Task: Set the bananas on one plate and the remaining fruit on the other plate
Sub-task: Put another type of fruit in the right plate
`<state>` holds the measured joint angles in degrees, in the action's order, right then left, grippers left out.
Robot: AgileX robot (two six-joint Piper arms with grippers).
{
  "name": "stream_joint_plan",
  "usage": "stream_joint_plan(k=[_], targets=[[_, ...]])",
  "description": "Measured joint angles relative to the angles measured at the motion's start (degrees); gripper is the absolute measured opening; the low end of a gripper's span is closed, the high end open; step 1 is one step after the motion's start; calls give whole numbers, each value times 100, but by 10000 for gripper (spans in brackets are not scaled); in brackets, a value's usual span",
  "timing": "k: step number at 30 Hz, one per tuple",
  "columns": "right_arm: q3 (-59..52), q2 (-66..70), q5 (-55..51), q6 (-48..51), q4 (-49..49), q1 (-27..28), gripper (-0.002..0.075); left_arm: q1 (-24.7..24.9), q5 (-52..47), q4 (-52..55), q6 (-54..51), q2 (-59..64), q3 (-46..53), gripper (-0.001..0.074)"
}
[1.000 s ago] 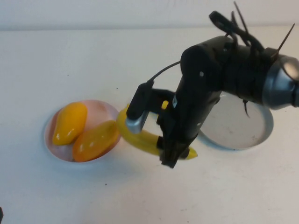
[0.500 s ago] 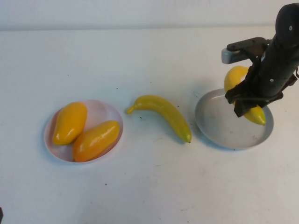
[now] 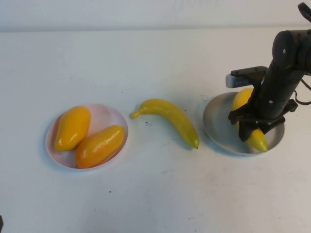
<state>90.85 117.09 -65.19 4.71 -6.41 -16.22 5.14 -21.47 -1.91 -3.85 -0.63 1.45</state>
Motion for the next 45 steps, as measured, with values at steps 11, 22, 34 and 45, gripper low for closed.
stream_joint_plan(k=[11, 22, 34, 45], targets=[[316, 13, -269, -257, 76, 0, 490, 0, 0, 0, 0, 0, 0, 2], [1822, 40, -464, 2241, -1900, -134, 495, 0, 0, 0, 0, 0, 0, 2], [1931, 444, 59, 2829, -723, -1319, 496, 0, 0, 0, 0, 0, 0, 2], [1941, 995, 784, 2008, -129, -1364, 496, 0, 0, 0, 0, 0, 0, 2]])
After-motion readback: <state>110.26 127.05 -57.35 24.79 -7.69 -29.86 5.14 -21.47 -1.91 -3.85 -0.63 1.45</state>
